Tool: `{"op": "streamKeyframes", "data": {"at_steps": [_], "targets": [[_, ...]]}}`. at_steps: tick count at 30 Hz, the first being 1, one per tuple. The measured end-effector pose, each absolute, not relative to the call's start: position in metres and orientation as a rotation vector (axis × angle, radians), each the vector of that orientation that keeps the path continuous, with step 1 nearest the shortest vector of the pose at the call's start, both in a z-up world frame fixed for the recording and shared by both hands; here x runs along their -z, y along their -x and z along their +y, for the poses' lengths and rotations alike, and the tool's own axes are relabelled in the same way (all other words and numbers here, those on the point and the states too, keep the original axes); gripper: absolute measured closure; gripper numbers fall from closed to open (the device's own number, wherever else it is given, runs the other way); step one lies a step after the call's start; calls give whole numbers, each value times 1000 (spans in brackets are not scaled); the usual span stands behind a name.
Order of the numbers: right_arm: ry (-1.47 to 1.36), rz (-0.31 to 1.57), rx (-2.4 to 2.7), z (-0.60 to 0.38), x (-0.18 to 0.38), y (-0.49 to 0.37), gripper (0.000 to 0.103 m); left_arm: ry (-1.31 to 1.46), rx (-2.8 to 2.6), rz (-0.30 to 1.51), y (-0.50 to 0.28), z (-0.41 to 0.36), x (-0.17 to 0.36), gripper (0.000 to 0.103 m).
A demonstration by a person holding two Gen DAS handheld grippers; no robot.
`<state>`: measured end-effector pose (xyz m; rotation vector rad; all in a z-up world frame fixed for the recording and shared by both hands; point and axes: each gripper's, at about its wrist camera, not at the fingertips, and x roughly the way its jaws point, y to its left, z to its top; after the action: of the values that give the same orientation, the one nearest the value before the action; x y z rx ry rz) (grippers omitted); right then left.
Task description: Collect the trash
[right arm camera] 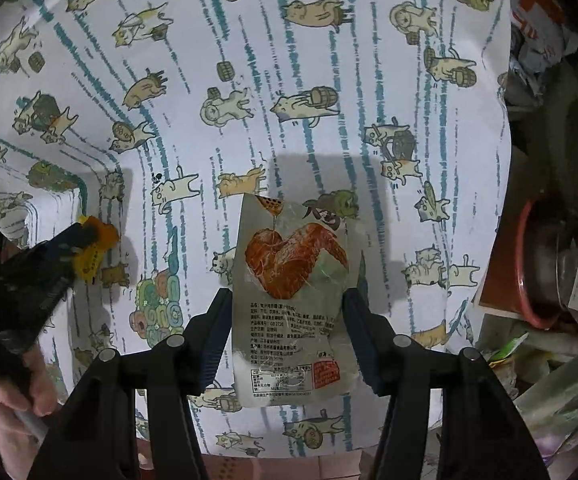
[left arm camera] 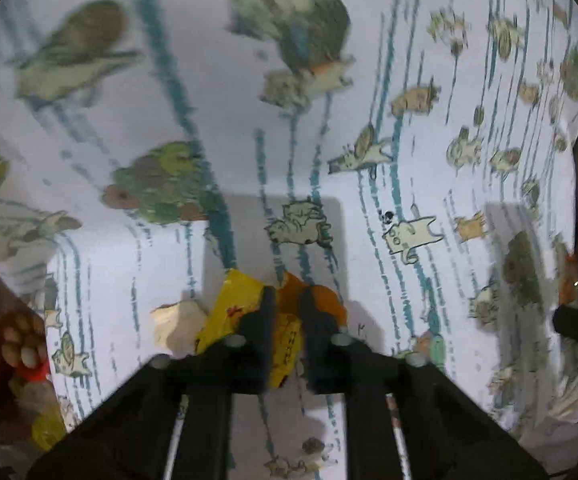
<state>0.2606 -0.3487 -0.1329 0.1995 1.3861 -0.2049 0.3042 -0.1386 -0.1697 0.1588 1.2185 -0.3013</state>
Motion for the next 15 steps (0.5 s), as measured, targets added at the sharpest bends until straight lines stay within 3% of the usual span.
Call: {"op": "streamKeyframes", "data": {"at_steps": [3, 7, 8, 9, 10, 15], "targets": [[-177, 1378, 204, -342, 133, -261, 45, -122, 307, 1219, -300, -128, 160, 99], [-195, 1377, 199, -337, 131, -259, 45, -105, 313, 1206, -293, -115, 151, 95], [-203, 1377, 201, -337, 131, -258, 45, -92, 318, 1209, -289, -113, 148, 85], [-212, 1379, 202, -337, 131, -257, 45, -78, 324, 1224, -290, -112, 148, 38], [-217, 1381, 204, -337, 131, -257, 45, -79, 316, 1229, -292, -111, 148, 17], [-215, 1389, 219, -341, 135, -253, 45, -206, 307, 1204, -304, -128, 156, 18]]}}
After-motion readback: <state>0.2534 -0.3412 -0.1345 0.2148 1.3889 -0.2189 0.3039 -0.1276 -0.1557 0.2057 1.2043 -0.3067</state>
